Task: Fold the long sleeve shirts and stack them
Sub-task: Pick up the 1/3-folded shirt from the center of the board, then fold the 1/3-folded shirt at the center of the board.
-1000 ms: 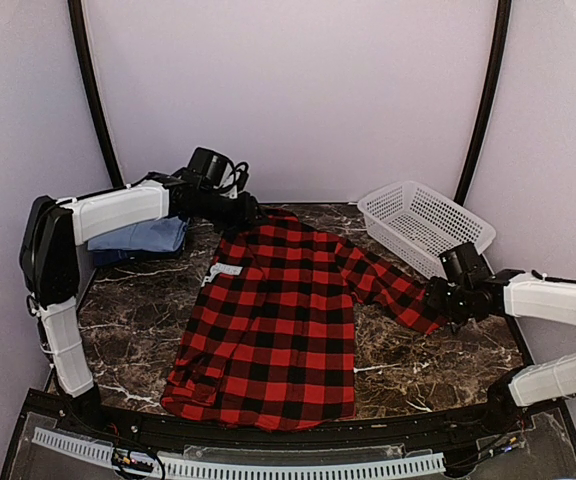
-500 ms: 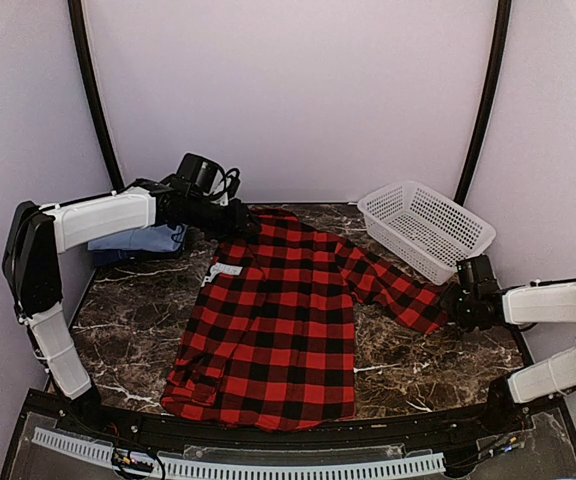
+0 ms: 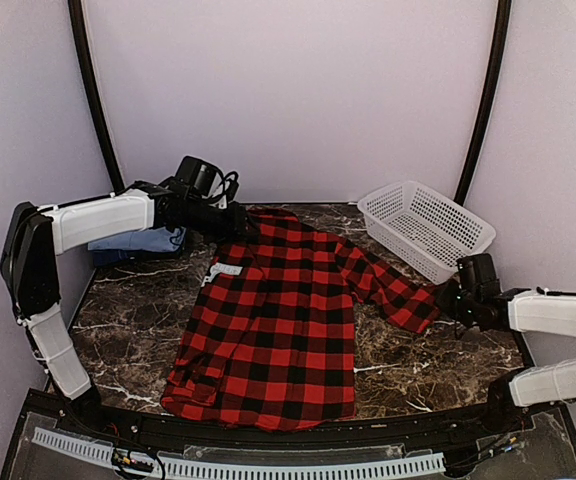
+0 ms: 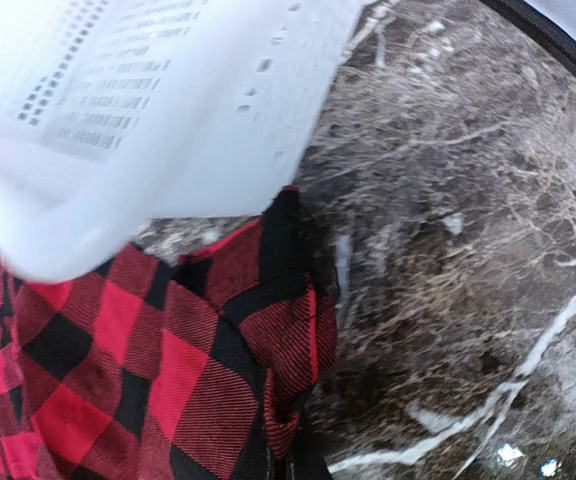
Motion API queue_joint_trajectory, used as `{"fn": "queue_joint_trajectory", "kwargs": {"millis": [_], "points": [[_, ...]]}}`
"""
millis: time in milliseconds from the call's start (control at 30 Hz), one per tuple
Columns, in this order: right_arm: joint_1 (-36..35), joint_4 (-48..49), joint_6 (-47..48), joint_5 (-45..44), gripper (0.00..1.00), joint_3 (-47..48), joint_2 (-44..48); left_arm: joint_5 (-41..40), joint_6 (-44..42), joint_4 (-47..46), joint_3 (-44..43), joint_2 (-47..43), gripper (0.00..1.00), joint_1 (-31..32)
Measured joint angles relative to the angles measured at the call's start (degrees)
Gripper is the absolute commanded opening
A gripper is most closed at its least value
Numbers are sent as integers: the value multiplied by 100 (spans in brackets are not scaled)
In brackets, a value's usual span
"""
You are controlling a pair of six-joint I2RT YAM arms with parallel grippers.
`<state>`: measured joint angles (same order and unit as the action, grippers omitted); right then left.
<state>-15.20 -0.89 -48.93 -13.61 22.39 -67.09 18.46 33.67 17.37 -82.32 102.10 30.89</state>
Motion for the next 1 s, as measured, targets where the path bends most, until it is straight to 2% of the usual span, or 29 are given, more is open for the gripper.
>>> {"fn": "queue_joint_trajectory", "kwargs": {"millis": [200, 333, 533, 700, 767, 867, 1000], "points": [[-872, -411, 15, -328, 0, 275, 756, 20, 0, 2, 2, -2, 39, -2], [-1550, -498, -2, -570, 0, 728, 664, 22, 0, 4, 4, -2, 39, 0], [-2673, -339, -131, -715, 0, 1829, -651, 0, -4, 31, 15, -2, 39, -2], [-3161, 0, -79, -393, 0, 2811, -2090, -33, -4, 66, 63, -24, 39, -2], [-3228, 68, 11, -212, 5, 3228, -2632, -52, -7, 103, 90, -57, 39, -2], [-3239, 35, 236, 57, 20, 3818, -3274, -90, -17, 170, 111, -118, 39, -2], [-3239, 22, 603, 361, 47, 4183, -3582, -140, -31, 192, 160, -197, 40, -2]]}}
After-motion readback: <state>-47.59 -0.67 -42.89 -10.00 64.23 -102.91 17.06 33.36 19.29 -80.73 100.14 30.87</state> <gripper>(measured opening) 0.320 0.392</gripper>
